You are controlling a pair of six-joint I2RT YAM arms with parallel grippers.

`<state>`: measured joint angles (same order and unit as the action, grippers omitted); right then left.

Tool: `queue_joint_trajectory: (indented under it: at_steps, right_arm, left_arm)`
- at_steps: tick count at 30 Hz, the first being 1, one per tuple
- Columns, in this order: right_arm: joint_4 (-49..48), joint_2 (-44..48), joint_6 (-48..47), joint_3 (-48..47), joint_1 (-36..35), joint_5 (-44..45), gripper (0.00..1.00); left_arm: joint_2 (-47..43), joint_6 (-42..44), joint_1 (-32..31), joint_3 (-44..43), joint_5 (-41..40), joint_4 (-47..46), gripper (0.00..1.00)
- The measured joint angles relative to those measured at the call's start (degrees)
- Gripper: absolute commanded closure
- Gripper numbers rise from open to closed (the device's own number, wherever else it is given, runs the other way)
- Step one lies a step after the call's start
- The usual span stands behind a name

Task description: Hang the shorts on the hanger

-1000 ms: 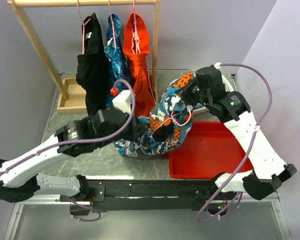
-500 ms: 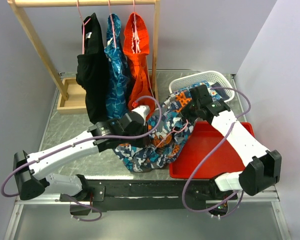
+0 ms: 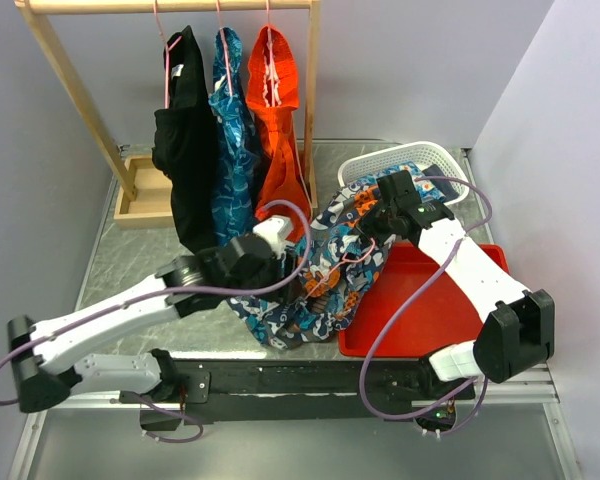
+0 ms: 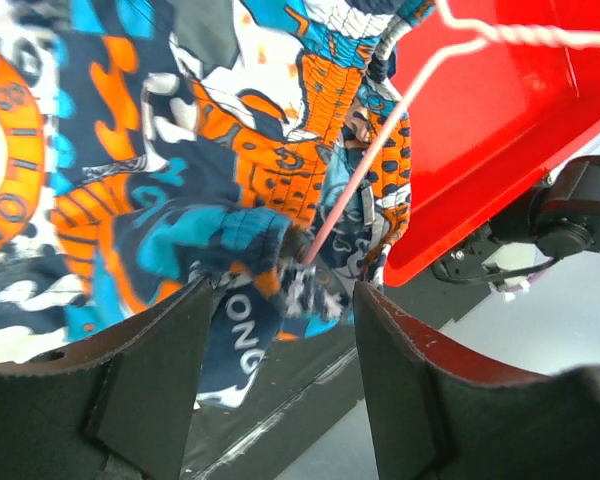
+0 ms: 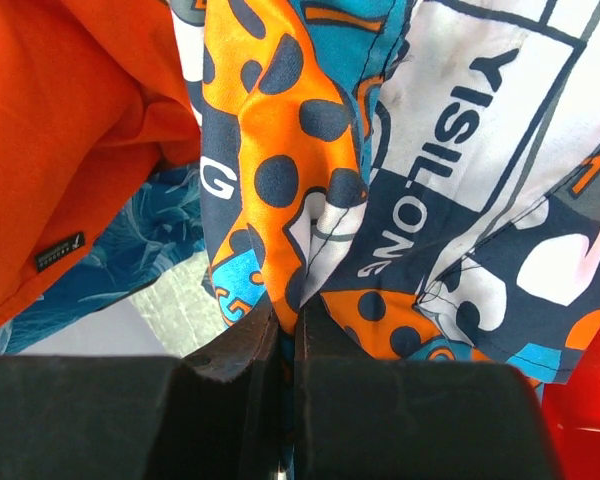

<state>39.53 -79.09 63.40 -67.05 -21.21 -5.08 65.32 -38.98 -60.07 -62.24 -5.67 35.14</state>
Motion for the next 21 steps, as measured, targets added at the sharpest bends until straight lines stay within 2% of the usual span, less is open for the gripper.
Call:
queue_joint_trajectory:
  at_steps: [2, 6, 10, 12, 17, 21]
  right_arm:
    - [-0.1, 0.0, 0.0, 0.0, 0.0, -0.3, 1.00]
    - [-0.1, 0.0, 0.0, 0.0, 0.0, -0.6, 1.00]
    - [-0.1, 0.0, 0.0, 0.0, 0.0, -0.7, 1.00]
    - [-0.1, 0.0, 0.0, 0.0, 0.0, -0.7, 1.00]
    - [0.0, 0.0, 0.0, 0.0, 0.0, -0.7, 1.00]
    - [0.1, 0.0, 0.0, 0.0, 0.0, -0.8, 1.00]
  left_arm:
    - [-2.6, 0.3, -2.1, 0.4, -3.6, 0.8, 0.37]
    - [-6.1, 0.2, -9.2, 1.1, -12.6, 2.8, 0.47]
    - [-5.3, -0.4, -15.3, 1.9, -20.1, 4.3, 0.55]
    - [-3.2, -1.4, -18.0, 1.9, -23.7, 6.1, 0.62]
    - [3.1, -3.5, -23.0, 2.2, -31.8, 9.2, 0.58]
    - [6.1, -3.7, -24.2, 2.8, -36.8, 9.0, 0.53]
